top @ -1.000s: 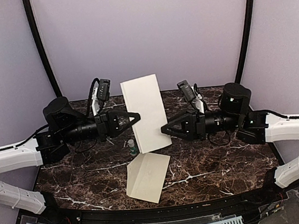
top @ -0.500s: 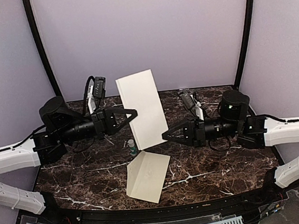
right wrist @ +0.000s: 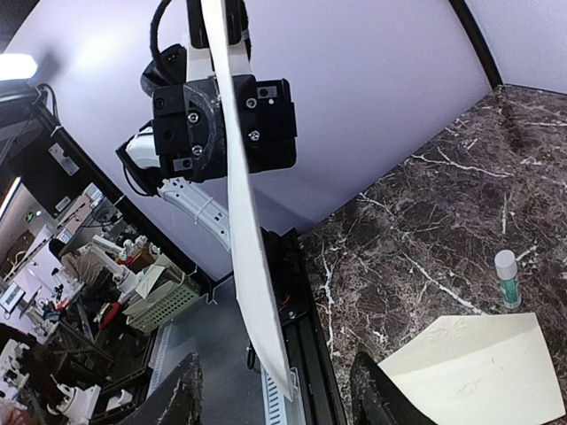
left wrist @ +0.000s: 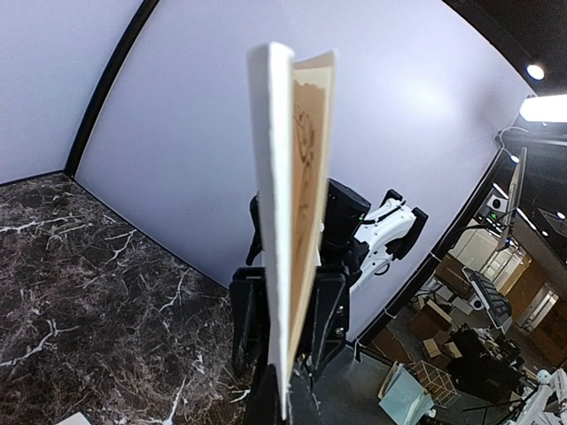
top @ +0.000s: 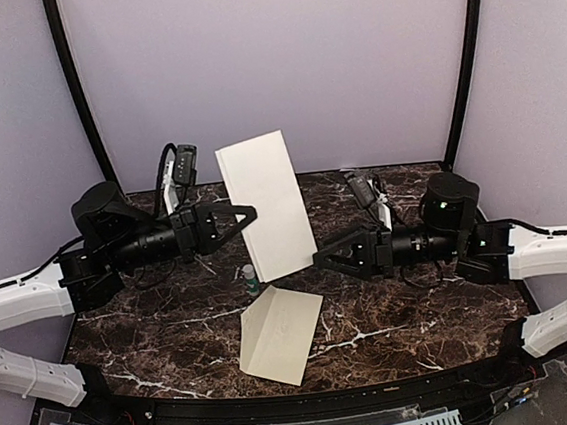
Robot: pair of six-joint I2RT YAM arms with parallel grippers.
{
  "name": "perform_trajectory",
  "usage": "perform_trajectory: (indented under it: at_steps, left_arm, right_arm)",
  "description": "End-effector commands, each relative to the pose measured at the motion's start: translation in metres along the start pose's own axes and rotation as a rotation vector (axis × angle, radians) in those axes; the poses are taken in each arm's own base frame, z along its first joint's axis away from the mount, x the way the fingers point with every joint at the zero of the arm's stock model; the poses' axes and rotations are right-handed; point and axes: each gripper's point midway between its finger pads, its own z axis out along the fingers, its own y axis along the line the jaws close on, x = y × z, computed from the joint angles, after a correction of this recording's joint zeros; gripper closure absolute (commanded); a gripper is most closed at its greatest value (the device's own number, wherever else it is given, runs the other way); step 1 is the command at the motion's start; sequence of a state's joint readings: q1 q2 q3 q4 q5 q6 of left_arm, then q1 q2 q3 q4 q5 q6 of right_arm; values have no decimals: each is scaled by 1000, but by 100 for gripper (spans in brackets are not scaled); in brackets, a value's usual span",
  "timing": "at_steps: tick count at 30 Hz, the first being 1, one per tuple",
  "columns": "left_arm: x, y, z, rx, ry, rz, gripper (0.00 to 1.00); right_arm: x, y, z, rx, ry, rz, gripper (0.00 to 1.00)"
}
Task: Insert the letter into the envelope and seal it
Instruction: Fold the letter, then place the letter in the envelope.
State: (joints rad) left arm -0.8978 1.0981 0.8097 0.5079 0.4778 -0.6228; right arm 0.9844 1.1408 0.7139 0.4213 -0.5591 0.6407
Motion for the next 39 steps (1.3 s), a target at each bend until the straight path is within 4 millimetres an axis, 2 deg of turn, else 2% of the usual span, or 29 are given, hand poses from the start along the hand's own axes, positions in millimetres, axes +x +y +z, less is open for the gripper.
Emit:
perform_trajectory:
  at_steps: [1, 4, 5, 9, 10, 11, 13, 20, 24, 30, 39]
  left_arm:
    - [-5, 10, -10, -72, 26, -30, 100]
    - [3, 32, -22, -137, 71, -72, 100]
    - [7, 45, -28, -178, 94, -94, 100]
    - [23, 71, -48, -247, 196, -129, 100]
    - [21, 72, -51, -251, 204, -123, 100]
    - [27, 82, -59, -292, 234, -141, 100]
    - [32, 86, -67, -299, 264, -160, 100]
    - [41, 90, -76, -290, 296, -175, 100]
    - [45, 92, -75, -274, 293, -212, 100]
    - [49, 89, -75, -254, 306, -244, 100]
    - [56, 84, -83, -261, 321, -243, 100]
  right_arm:
    - [-4, -15, -16, 140, -56, 12, 43]
    - [11, -37, -29, 260, -46, 69, 40]
    - [19, -46, -34, 305, -44, 99, 40]
    - [60, -98, -53, 545, -4, 262, 42]
    - [69, -105, -55, 570, 9, 291, 43]
    - [76, -109, -54, 581, 14, 316, 43]
    - [83, -113, -51, 575, 7, 349, 42]
    - [99, -137, -31, 605, 43, 402, 43]
    - [112, -152, -18, 624, 101, 416, 45]
    - [120, -167, -1, 633, 139, 423, 48]
    - [138, -203, 5, 766, 173, 459, 51]
